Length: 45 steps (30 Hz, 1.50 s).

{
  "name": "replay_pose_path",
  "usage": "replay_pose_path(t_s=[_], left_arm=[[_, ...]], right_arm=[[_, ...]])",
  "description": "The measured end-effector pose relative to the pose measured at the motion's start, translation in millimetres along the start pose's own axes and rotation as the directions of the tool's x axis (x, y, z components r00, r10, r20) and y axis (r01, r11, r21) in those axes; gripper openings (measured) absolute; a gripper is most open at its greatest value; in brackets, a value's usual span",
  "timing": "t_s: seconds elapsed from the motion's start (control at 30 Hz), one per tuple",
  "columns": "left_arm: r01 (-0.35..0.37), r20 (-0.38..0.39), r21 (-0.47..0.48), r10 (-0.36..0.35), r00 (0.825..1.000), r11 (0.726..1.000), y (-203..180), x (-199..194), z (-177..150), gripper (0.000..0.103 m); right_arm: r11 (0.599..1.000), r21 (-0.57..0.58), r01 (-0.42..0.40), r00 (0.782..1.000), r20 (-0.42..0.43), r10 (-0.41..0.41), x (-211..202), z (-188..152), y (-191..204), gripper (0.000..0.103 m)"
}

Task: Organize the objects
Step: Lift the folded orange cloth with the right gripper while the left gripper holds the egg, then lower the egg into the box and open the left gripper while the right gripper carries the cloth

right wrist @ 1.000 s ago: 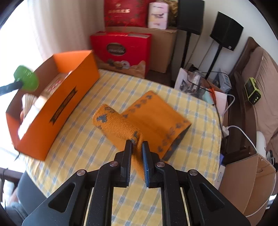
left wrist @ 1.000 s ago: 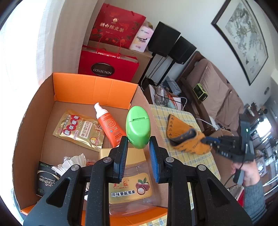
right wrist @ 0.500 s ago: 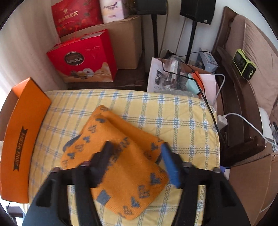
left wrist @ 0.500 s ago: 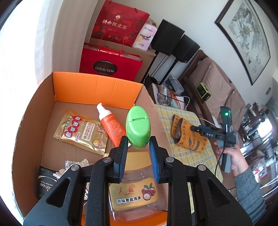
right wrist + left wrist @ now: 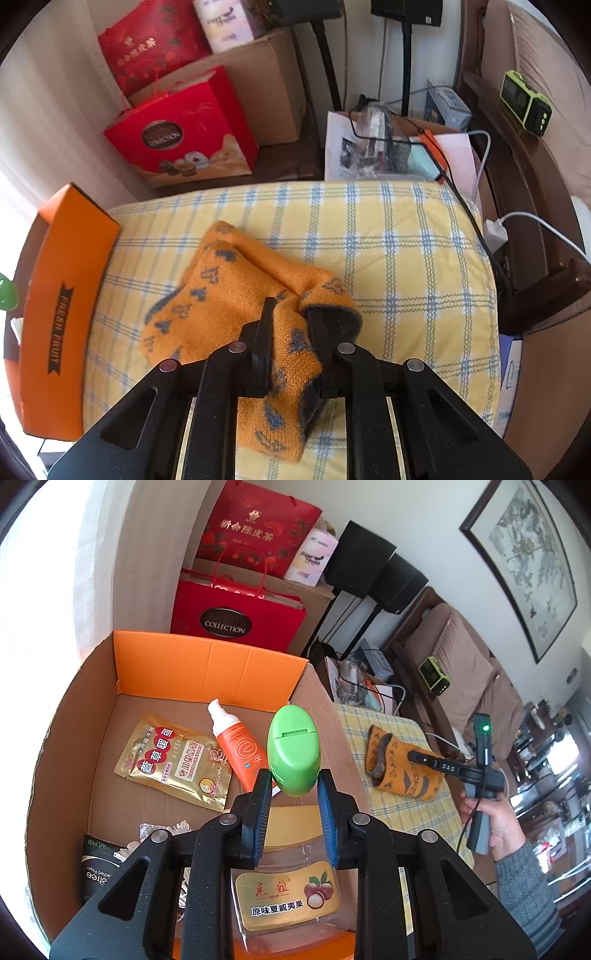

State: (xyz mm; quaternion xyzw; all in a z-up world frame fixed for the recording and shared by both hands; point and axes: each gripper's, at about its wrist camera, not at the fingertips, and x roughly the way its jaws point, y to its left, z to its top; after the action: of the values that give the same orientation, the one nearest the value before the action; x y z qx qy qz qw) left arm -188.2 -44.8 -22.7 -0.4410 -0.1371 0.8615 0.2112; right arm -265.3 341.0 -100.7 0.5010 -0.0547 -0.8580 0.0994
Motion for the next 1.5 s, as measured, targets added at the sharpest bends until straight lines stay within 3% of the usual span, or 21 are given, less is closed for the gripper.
replay_pose_path(t_s=[0.17,0.47,0.63,0.87,1.17,1.5], left_arm=[[-0.002,0.012,-0.002,0.002,1.000,1.000,1.6,-7.5,3.2,0.023],[-0.028,0.030,-0.022,0.028,0.999,0.999,15.4,-21.5,14.1,0.023],[-0.076,0.019,-0.018,0.077,0.997,0.997,29.7,-22.1,24.4,0.023],[-0.170,-0.019,-0.030,0.170,0.985,0.985,61.8,-7.3,35.1,0.023],[-0.224,-0.068,-0.037,0.222,0.973,0.974,91.7,10.9,33.8,0.023],[-0.309,-0.108,0.022,0.310,0.945,0.951,98.8,27.7,32.7,0.023]], right_arm=[[0.999,-0.001,-0.047,0.996,0.072,0.047,-33.6,7.7,10.8,0.013],[0.990,-0.139,-0.028,0.990,0.134,0.046,-98.5,35.5,69.1,0.012],[0.981,-0.190,-0.048,0.989,0.131,0.074,-122.4,46.1,107.1,0.012],[0.944,-0.316,-0.091,0.981,0.137,0.141,-141.0,57.1,189.0,0.012],[0.909,-0.383,-0.167,0.973,0.086,0.215,-109.8,63.3,268.0,0.012],[0.909,-0.347,-0.232,0.965,0.036,0.260,-42.9,63.8,311.5,0.012]])
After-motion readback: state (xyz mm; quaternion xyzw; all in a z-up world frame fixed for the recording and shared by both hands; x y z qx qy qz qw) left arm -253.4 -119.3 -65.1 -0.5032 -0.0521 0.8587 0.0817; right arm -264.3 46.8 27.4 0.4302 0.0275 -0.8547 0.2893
